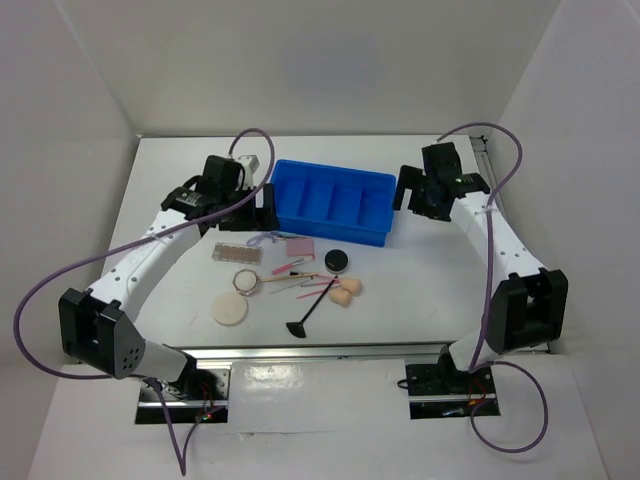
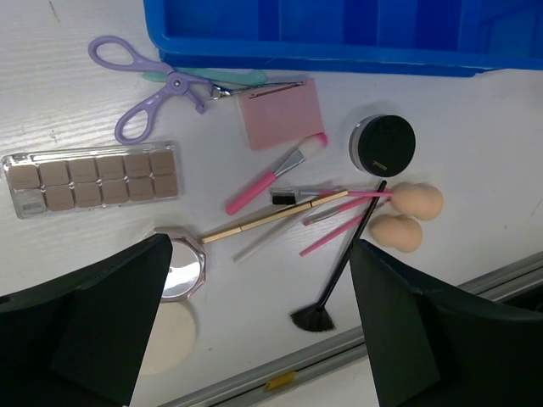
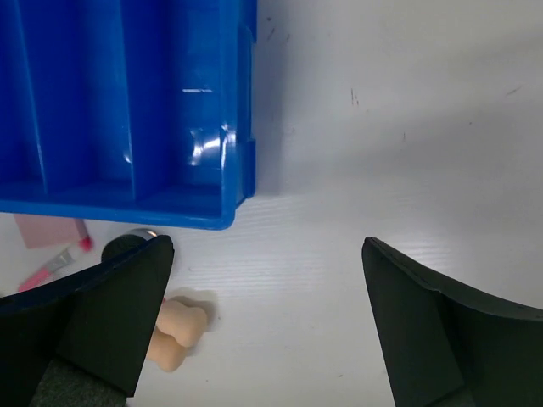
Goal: Organize the makeup
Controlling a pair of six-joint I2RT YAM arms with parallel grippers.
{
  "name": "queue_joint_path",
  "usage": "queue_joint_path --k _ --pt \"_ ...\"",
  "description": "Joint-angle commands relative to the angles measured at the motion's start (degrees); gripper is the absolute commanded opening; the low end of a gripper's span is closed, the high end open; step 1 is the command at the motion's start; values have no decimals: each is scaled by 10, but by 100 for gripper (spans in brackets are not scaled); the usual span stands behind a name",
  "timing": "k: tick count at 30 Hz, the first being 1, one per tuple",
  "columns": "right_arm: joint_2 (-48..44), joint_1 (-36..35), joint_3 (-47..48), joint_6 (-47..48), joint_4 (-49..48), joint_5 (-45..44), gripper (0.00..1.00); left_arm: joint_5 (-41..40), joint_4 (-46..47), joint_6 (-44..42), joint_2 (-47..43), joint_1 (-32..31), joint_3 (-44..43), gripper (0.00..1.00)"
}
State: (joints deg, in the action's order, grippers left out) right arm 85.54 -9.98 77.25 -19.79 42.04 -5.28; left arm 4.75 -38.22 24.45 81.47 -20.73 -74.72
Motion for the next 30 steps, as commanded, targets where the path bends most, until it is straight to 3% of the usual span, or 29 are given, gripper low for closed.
queue_joint_path --k 1,7,10,12,18,21,22,30 --pt "-44 -3 -19 -17 -12 1 100 31 24 13 -29 -1 1 100" --pt "-37 -16 -12 -6 21 -5 100 38 18 8 -29 -1 -11 100" --pt "-19 -89 8 -12 60 -94 100 46 29 8 -35 -1 -5 100" --pt "-24 -144 8 -4 60 -95 100 46 42 8 -40 -1 4 100" --pt "-82 -287 -57 -47 3 -2 96 23 15 2 -48 -6 -1 100" --pt "-90 -320 -104 -78 -29 21 94 17 10 2 -54 -6 7 100" --pt "-73 -320 -119 -78 -44 26 100 17 10 2 -54 -6 7 100" --pt "68 -341 -98 -89 -97 13 100 23 10 2 -54 -6 18 100"
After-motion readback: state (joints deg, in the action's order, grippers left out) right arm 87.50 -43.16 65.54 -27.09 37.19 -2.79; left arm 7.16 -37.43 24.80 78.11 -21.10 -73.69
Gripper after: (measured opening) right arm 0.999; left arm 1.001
